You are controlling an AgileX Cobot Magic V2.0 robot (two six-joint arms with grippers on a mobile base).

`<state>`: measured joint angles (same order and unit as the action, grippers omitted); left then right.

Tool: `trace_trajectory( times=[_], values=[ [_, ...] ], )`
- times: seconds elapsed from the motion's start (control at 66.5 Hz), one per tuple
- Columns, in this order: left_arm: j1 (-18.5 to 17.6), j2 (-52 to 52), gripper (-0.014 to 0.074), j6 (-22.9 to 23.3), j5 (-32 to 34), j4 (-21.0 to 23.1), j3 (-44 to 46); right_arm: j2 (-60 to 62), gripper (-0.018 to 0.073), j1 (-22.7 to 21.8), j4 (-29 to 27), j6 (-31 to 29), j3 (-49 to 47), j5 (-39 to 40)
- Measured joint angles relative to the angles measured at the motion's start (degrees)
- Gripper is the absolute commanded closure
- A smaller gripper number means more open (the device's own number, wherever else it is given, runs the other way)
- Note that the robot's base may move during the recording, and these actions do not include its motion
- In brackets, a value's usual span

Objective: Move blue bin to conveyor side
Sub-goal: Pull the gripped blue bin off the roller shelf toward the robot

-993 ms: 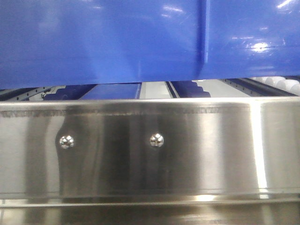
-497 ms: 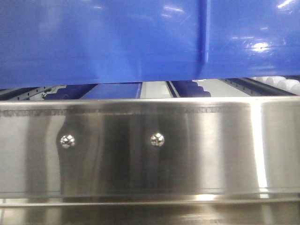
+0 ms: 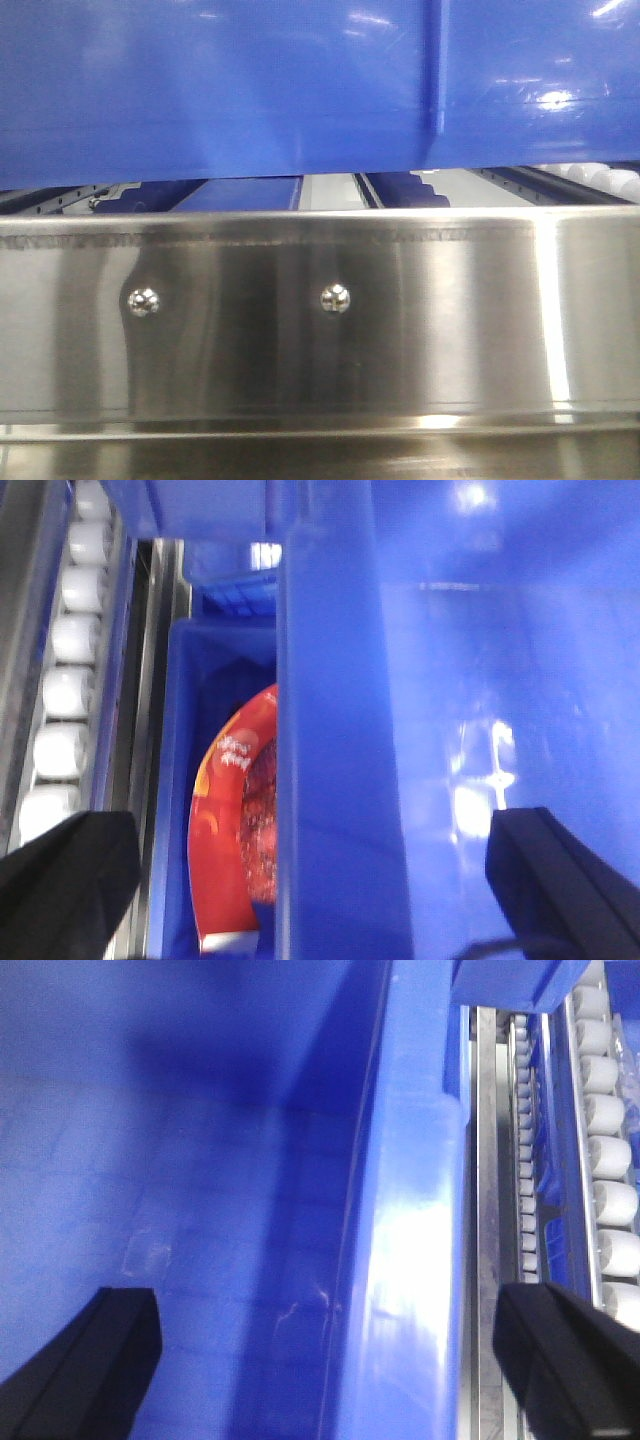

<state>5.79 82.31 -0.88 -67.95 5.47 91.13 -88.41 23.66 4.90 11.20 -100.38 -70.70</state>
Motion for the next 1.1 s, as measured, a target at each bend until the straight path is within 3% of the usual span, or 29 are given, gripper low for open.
trace_trajectory(
  times=[0.466,0.767,1.098],
  values=[
    [0.00,0.00,-0.0005,0.00,2.76,0.00,0.00,-0.35,0.0000,0.00,0.00,0.00,0.00,0.00],
    [-3.13,0.00,-0.0005,-0.30,3.25,-2.32,0.00,-0.35,0.0000,0.00,0.00,0.00,0.00,0.00],
    [-3.26,0.00,-0.0005,-0.45,3.71,-3.33,0.00,-0.35,0.0000,0.00,0.00,0.00,0.00,0.00]
  ],
)
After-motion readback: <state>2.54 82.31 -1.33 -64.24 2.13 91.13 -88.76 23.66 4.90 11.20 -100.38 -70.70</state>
